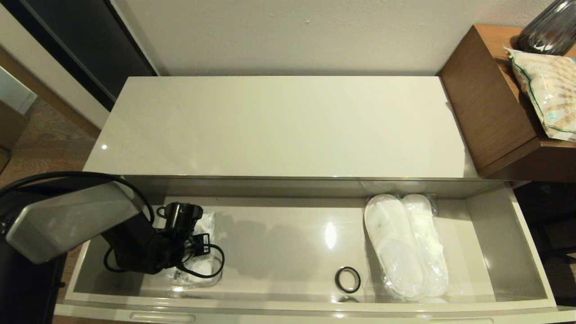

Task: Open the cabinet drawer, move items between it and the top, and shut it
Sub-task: Take out the tissue from the drawer

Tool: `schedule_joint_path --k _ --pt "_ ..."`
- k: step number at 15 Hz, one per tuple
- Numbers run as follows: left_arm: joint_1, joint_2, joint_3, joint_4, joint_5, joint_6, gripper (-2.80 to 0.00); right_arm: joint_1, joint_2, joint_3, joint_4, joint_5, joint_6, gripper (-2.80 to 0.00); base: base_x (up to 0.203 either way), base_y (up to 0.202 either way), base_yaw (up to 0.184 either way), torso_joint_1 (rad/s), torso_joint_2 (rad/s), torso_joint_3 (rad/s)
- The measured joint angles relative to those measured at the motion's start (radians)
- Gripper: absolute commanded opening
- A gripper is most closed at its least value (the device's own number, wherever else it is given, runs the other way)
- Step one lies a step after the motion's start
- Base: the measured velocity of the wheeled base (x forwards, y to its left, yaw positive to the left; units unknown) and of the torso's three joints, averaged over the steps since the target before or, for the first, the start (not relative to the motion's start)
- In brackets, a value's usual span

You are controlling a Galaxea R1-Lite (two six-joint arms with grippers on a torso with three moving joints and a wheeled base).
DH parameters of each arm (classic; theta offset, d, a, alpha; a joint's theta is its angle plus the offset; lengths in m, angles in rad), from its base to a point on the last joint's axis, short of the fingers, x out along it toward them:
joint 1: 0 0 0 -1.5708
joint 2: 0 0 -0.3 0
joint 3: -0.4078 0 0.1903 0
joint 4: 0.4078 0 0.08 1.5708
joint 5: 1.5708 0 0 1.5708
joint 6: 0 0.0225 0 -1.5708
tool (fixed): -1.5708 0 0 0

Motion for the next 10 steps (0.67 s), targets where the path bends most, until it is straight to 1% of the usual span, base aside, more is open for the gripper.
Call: schedule_joint_path --k 4,7,10 --pt "0.000 -0.104 0.085 0.007 -0.006 0.000 -2.80 0.000 0.000 0.001 0.000 0.000 0.000 -2.80 0.000 0.000 0.000 0.000 0.00 0.000" --pt "-0.010 -0.238 0.183 0.005 0.006 0.005 -2.80 0.000 0.000 0.001 0.000 0.000 0.000 -2.80 0.000 0.000 0.000 0.000 0.00 0.000" --pt "-0.022 -0.406 0.279 0.014 0.016 0.013 -2.80 0.000 0.000 0.001 0.000 0.000 0.000 -2.80 0.000 0.000 0.000 0.000 0.00 0.000"
